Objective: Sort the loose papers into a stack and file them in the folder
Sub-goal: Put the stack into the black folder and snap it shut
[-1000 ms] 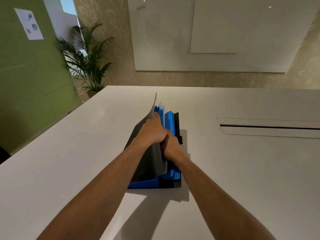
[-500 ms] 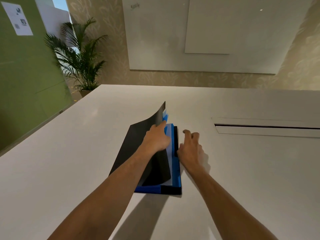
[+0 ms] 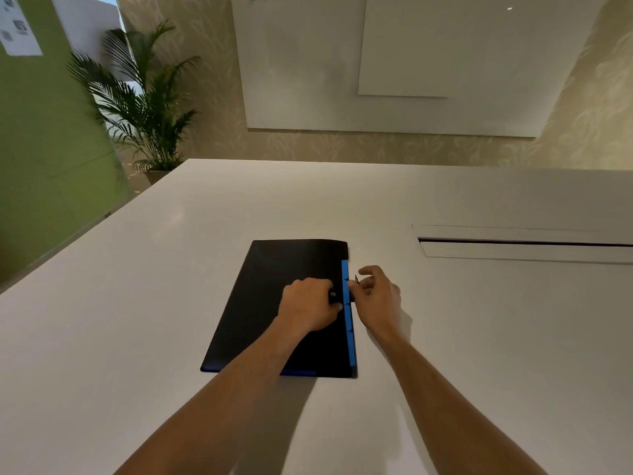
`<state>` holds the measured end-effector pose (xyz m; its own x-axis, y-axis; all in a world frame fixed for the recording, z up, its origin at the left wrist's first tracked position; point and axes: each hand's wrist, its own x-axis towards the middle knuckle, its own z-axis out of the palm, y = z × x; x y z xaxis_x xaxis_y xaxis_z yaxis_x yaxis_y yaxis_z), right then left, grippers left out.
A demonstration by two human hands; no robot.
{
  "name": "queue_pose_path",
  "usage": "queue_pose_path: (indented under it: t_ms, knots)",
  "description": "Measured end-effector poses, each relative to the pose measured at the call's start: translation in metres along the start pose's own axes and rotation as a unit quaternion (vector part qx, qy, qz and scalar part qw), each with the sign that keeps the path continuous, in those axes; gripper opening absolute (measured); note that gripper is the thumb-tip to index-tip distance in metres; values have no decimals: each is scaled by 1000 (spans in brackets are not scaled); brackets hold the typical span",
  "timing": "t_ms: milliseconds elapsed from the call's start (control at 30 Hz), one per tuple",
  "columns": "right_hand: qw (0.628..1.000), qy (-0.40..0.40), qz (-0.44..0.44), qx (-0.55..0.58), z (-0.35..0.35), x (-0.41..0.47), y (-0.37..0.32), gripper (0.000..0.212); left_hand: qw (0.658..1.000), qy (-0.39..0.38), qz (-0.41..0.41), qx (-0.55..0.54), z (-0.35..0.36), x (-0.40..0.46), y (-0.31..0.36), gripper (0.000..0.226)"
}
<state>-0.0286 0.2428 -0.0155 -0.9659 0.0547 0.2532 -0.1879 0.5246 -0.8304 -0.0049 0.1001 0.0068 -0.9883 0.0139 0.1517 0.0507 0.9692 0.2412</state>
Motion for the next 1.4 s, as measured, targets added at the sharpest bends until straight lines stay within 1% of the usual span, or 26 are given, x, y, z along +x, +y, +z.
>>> queue_pose_path:
  t_ms: [100, 167, 233, 300, 400, 567, 767, 933, 1033, 1100, 1200, 1267, 1333, 1367, 1400]
  knots:
    - [998, -44, -38, -19, 4, -3, 5, 15, 998, 14, 40, -37, 5, -1, -24, 26]
    - [993, -66, -71, -65, 9, -5, 9, 14, 995, 46, 62, -59, 10, -2, -36, 27]
    - [987, -67, -100, -110, 14, -7, 11, 17, 991, 78, 79, -72, 19, -5, -44, 35]
    - [979, -64, -123, -148, 17, -8, 10, 23, 989, 87, 98, -71, 28, -8, -48, 44]
    - [963, -73, -159, -203, 19, -10, 10, 28, 989, 67, 119, -55, 34, -7, -49, 44]
    - [956, -77, -168, -228, 21, -10, 9, 30, 992, 30, 116, -37, 38, -3, -50, 43]
    - [954, -76, -164, -240, 24, -12, 9, 29, 992, 31, 120, -22, 37, -4, -48, 45]
    - [939, -88, -178, -280, 27, -15, 10, 29, 992, 28, 121, -18, 36, -5, -47, 44]
    - [943, -90, -175, -270, 25, -17, 9, 30, 991, 26, 124, -33, 35, -4, -47, 43]
    - [949, -92, -168, -249, 23, -18, 8, 31, 989, 43, 130, -54, 32, -4, -47, 38]
    - [969, -82, -132, -191, 19, -18, 8, 30, 980, 103, 94, -139, 27, -6, -50, 28]
    - [981, -65, -100, -153, 16, -19, 8, 31, 978, 103, 77, -167, 22, -8, -51, 28]
    - [984, -52, -84, -146, 13, -20, 7, 30, 981, 78, 89, -153, 18, -10, -52, 30]
    - [984, -46, -83, -148, 12, -21, 6, 29, 983, 75, 89, -139, 16, -11, -53, 31]
    - [984, -38, -81, -152, 11, -22, 5, 27, 986, 88, 73, -120, 13, -13, -54, 31]
